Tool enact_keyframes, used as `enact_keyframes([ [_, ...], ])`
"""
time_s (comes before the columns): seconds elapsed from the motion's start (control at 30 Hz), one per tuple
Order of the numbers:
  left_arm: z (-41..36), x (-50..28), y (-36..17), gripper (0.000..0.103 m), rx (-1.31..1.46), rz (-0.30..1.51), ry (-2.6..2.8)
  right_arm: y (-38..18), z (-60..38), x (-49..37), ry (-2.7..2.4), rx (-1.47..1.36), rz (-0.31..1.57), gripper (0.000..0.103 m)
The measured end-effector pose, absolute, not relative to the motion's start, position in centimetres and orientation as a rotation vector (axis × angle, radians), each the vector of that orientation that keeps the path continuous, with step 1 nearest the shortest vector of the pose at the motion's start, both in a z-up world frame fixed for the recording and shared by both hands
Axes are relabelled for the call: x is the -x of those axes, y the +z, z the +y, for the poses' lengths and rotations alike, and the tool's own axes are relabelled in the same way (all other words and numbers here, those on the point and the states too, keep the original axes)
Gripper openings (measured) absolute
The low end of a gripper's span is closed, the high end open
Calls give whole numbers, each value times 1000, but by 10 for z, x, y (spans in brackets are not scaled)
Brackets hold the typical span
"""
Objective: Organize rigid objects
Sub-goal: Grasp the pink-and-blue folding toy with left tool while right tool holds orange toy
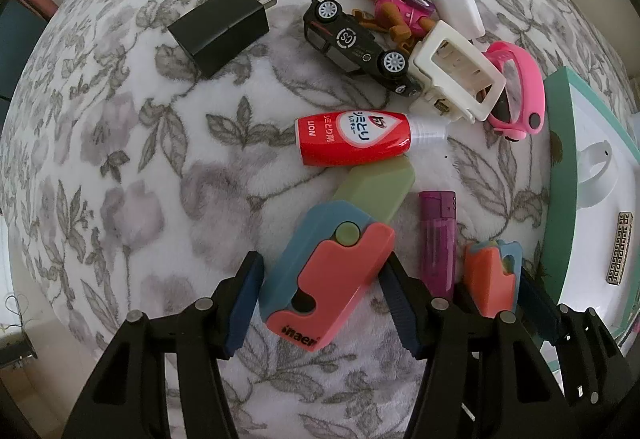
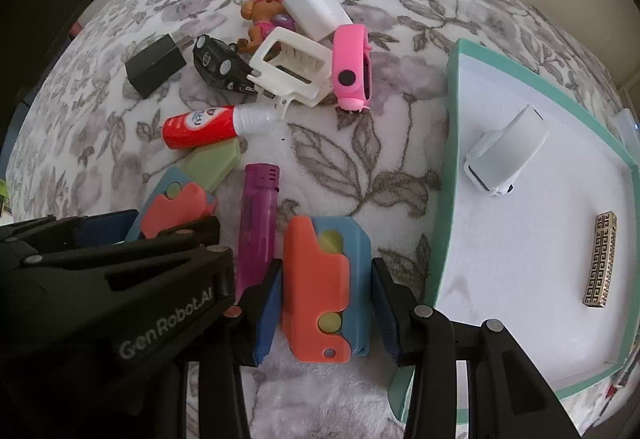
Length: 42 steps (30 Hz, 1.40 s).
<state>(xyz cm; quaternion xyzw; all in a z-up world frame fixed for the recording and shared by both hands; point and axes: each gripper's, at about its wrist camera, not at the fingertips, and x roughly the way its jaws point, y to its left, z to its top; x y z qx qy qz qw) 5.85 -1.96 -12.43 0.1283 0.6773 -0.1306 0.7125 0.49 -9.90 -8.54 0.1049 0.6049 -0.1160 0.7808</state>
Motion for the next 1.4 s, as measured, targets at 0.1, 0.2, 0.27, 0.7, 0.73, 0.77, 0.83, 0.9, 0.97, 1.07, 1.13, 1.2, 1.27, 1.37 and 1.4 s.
enact_keyframes([
  [0.1,-20,-58,-124,61,-283,1502,-289,-85,-94,-6,-255,-206,1305,45],
  [0.2,-19,-58,-123,59,-271,1507,-294,-85,-97,-5,-252,-220,1300,45],
  [0.27,-17,-59,-122,58,-259,1509,-293,-83,-102,-2,-248,-237,1302,45],
  [0.7,-14,-64,-89,49,-173,1455,-336,-62,-119,0,-239,-304,1257,45],
  [0.73,-14,-65,-85,48,-165,1446,-340,-60,-121,1,-241,-310,1251,45],
  [0.77,-13,-66,-80,48,-157,1435,-346,-58,-123,2,-245,-320,1244,45],
  [0.83,-12,-68,-74,47,-147,1422,-352,-52,-128,5,-247,-344,1229,44],
  [0.9,-11,-68,-68,46,-135,1418,-357,-48,-133,6,-249,-359,1212,44],
  [0.97,-8,-71,-62,45,-121,1409,-364,-45,-136,8,-255,-368,1202,44],
  [1.07,-9,-67,-52,44,-105,1384,-373,-41,-139,11,-261,-388,1185,44],
  [1.13,-8,-70,-46,43,-102,1370,-375,-42,-137,12,-265,-397,1173,44],
  [1.2,-6,-69,-42,43,-93,1361,-379,-40,-138,12,-265,-397,1167,44],
  [1.27,-6,-72,-38,41,-79,1356,-386,-39,-136,14,-268,-398,1165,44],
  [1.37,-5,-70,-36,39,-72,1342,-392,-38,-136,16,-268,-400,1161,44],
  [1.4,-5,-69,-35,38,-72,1337,-395,-38,-136,16,-269,-402,1160,44],
])
